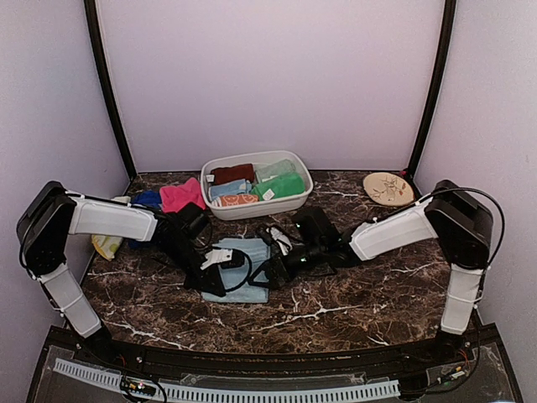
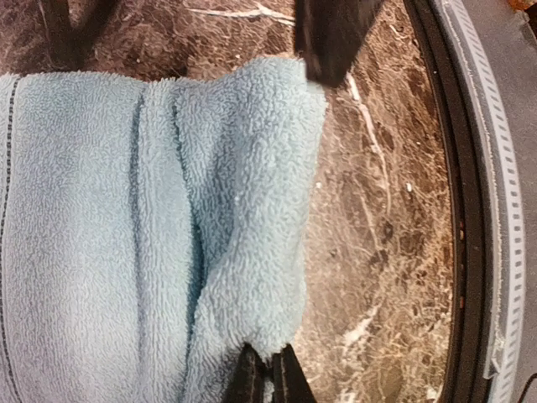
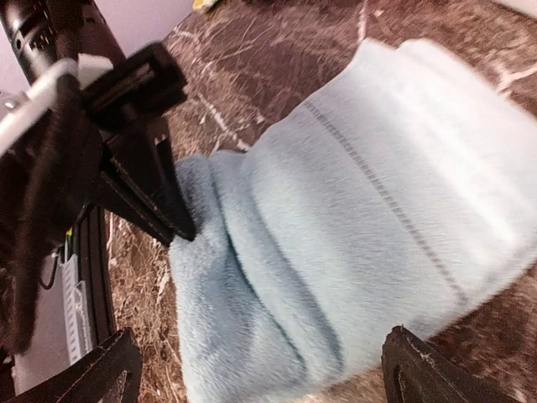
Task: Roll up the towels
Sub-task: Roll the towel at the center of the board.
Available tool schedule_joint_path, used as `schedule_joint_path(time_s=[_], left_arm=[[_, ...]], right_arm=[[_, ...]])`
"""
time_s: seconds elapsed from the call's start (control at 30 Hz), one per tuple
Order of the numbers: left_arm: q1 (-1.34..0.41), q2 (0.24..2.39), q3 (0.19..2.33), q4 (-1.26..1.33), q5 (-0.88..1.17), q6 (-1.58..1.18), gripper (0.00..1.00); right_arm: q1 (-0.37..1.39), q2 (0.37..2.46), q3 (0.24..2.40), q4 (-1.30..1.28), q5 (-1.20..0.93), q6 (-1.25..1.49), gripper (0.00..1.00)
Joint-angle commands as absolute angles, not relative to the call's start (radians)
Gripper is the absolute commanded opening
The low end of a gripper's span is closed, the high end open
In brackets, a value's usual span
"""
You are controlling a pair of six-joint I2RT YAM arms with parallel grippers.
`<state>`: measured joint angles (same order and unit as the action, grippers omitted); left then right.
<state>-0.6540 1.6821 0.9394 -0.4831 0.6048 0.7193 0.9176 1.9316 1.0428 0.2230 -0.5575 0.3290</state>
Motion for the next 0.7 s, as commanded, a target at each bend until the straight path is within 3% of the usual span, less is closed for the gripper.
schedule_joint_path(time_s=[0.0, 0.17, 0.27, 0.37, 0.43, 0.53, 0.67], left_arm=[[-0.645, 1.677, 0.969, -0.689, 0.719, 0.733, 0.0], [-0.638, 1.685, 0.981, -0.744, 0.765, 0.745, 0.0], [-0.625, 1.725, 1.002, -0.743, 0.77, 0.734, 0.0], [-0.593, 1.777, 1.037, -0.731, 0.761, 0.708, 0.0], [-0.564, 1.811, 1.052, -0.706, 0.733, 0.679, 0.0], [-0.551, 1.864, 1.079, -0.719, 0.714, 0.667, 0.0], [-0.55, 1.896, 1.098, -0.73, 0.697, 0.661, 0.0]], right_arm=[[0.911, 1.774, 0.94, 0.29, -0.312, 0.258, 1.0], [0.911, 1.491, 0.752, 0.44, 0.191, 0.258, 1.0], [0.898, 1.374, 0.642, 0.521, 0.544, 0.536, 1.0], [0.863, 1.338, 0.539, 0.726, 0.336, 0.427, 1.0], [0.911, 1.343, 0.572, 0.665, 0.276, 0.274, 1.0], [1.071, 1.385, 0.599, 0.566, 0.308, -0.058, 1.0], [1.3, 1.483, 0.551, 0.633, 0.419, -0.466, 0.96]])
